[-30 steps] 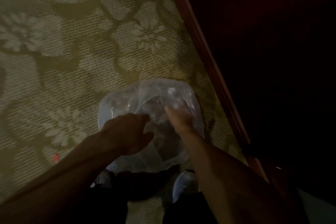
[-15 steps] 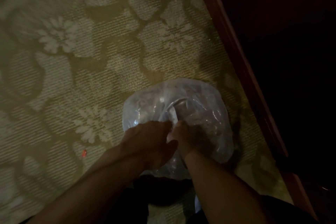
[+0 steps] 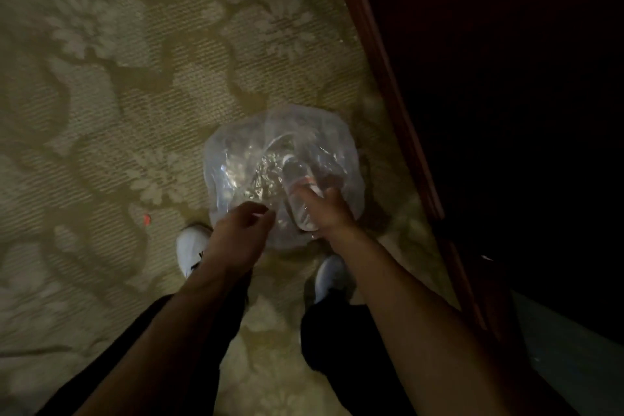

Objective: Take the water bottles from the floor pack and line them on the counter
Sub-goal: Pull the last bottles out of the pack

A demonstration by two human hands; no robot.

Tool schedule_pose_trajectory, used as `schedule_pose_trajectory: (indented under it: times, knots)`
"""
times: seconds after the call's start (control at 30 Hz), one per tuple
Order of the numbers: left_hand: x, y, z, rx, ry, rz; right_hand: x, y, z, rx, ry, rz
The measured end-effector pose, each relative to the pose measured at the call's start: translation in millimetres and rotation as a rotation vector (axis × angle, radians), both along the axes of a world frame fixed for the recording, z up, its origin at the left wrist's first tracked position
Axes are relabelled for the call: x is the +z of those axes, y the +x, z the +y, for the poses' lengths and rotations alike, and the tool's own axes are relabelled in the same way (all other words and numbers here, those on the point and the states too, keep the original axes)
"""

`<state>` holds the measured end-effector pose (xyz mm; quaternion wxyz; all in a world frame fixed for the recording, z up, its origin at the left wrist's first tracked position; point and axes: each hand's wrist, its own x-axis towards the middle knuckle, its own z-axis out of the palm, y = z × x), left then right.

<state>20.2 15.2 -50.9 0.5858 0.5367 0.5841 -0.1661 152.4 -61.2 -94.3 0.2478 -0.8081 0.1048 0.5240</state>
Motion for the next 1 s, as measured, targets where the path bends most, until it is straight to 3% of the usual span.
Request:
schedule_pose_trajectory:
  times: [0.07,0.13,0.27,0.43,0.57,0.63,0.7,0.9,1.0]
  knots:
    - [30,-2,-22,0.300,-0.133,-0.015,34,-2,-16,-0.186,0.014,0.147]
    - [64,2,-41,0.433,-0.203,-0.030,73,-3,-30,-0.374,0.040,0.335]
    - [135,26,-58,0.390,-0.195,-0.014,164,-1,-60,-0.512,0.097,0.412]
    - [239,68,-70,0.335,-0.137,-0.079,274,15,-94,-0.590,0.375,0.488]
    - [318,86,-89,0.393,-0.547,-0.422,364,25,-111,-0.689,0.600,0.522]
    - [349,98,-96,0.322,-0.622,-0.557,401,28,-120,-0.695,0.637,0.528]
    - [382,112,-101,0.270,-0.585,-0.606,432,37,-132,-0.601,0.622,0.438]
    - [454,142,-116,0.160,-0.134,-0.617,514,82,-157,-0.126,0.573,-0.101]
    - [482,148,-133,0.121,-0.072,-0.652,557,83,-172,0.032,0.613,-0.251]
